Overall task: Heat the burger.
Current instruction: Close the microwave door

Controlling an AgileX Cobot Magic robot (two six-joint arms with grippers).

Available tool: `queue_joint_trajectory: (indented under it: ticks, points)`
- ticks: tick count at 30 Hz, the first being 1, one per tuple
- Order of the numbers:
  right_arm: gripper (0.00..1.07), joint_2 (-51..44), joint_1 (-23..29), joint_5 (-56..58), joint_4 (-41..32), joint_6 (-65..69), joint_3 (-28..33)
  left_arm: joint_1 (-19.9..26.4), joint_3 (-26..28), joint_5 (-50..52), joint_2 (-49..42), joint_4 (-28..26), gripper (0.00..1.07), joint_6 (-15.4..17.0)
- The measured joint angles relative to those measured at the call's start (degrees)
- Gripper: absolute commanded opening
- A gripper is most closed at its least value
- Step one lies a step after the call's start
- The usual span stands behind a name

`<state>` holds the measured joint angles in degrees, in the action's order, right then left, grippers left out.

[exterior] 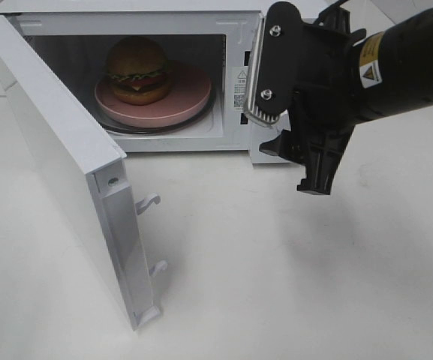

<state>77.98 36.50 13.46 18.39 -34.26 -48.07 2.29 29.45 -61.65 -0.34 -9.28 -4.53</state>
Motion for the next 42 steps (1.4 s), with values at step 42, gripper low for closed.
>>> queue_joint_trajectory:
  ticks: [42]
  points:
    - [0.69,-42.11,0.00,46.41,-9.40,48.36,7.10,0.00,0.00,0.00,0.00,0.00,1.00,0.00]
